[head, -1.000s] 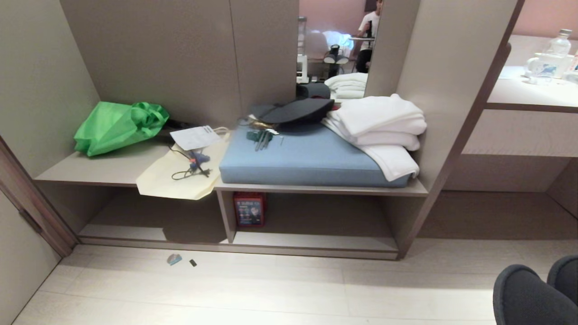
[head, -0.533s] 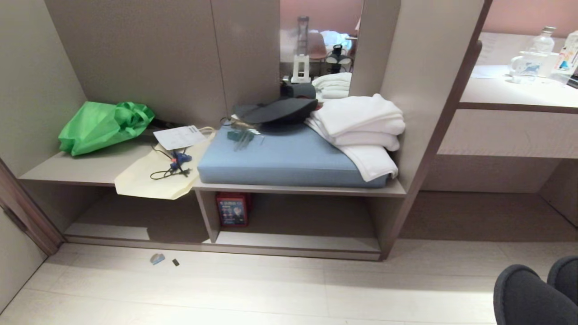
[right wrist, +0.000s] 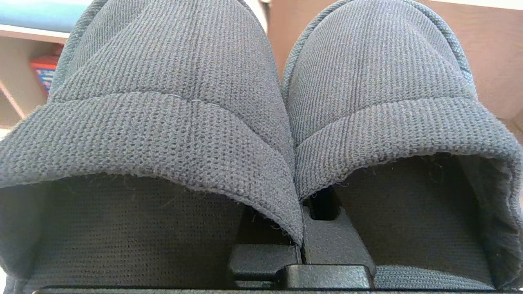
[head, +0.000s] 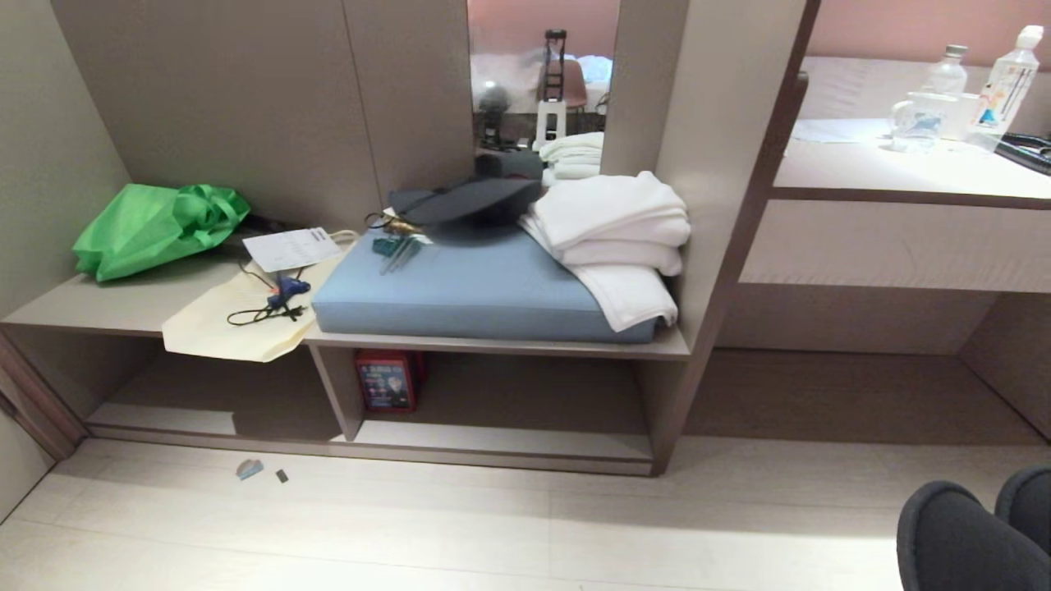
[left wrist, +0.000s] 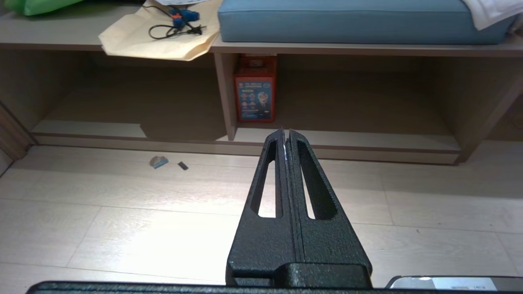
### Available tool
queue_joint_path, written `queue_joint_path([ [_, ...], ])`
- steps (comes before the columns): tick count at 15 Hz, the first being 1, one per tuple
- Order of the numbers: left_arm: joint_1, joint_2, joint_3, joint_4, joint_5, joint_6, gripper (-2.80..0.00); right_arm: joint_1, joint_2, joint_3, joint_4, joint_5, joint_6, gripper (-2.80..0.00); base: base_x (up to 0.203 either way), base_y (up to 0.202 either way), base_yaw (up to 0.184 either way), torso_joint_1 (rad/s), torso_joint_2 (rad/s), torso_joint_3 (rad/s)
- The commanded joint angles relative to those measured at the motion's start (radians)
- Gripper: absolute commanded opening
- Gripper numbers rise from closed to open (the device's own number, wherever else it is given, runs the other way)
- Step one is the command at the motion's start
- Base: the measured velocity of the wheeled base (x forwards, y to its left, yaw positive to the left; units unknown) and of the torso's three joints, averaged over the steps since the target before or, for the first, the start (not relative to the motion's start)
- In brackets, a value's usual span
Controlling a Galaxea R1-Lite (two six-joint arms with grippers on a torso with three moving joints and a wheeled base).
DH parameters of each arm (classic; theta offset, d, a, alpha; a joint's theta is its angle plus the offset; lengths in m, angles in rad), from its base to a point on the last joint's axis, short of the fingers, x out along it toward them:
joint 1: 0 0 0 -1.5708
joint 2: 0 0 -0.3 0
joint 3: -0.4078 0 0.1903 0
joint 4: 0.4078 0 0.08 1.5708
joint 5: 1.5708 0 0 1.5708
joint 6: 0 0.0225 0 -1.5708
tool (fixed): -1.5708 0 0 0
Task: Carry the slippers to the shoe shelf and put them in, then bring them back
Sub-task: Place the slippers on the floor
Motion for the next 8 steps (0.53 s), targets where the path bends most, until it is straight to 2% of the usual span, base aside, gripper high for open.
queue_joint_path([
  [1,0.000,0.000,0.000,0.000,0.001,-0.001,-2.80,0.001,0.000,0.000,0.000,0.000,-0.001,-2.80,0.000,-0.199,-0.001,0.002,0.00,0.002],
  [8,0.000,0.000,0.000,0.000,-0.001,-0.001,-2.80,0.001,0.002,0.000,0.000,0.000,0.000,-2.80,0.000,-0.197,0.001,0.002,0.00,0.003],
])
